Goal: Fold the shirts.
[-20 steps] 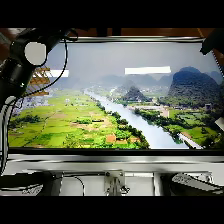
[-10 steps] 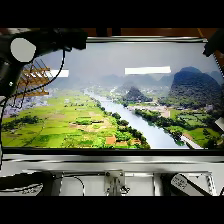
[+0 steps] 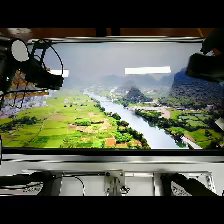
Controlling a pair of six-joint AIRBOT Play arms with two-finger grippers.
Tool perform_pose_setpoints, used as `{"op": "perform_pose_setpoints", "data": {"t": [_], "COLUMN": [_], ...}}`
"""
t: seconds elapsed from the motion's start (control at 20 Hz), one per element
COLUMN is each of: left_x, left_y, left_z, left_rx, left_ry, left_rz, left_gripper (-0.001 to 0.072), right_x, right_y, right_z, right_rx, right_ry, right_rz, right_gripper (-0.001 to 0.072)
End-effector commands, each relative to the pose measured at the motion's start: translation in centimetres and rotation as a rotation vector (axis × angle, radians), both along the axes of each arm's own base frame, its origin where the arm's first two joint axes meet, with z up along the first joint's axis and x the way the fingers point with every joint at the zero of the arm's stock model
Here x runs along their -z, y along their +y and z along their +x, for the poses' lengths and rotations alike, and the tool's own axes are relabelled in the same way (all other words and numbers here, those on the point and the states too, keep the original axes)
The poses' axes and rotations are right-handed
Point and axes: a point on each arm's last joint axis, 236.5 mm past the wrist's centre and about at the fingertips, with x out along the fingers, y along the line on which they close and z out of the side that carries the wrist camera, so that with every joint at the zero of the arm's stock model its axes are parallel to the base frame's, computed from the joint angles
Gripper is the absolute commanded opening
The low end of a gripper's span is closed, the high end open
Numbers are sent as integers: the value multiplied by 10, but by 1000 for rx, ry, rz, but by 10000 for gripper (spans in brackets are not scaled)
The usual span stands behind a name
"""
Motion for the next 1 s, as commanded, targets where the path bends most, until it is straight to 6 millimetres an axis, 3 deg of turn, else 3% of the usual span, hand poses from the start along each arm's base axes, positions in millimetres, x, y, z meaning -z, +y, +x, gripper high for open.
{"op": "perform_pose_setpoints", "data": {"t": [0.0, 0.15, 0.95], "left_x": [7, 7, 7], "left_y": [15, 15, 15], "left_z": [-16, -14, -14], "left_rx": [-51, -51, -51], "left_ry": [79, 74, 75], "left_rz": [34, 33, 34], "left_gripper": [340, 340, 339], "right_x": [29, 30, 30], "right_y": [54, 64, 62], "right_z": [-13, -15, -14], "right_rx": [-150, -177, -173], "right_ry": [82, 86, 84], "right_rz": [2, 1, -4], "right_gripper": [460, 460, 459]}}
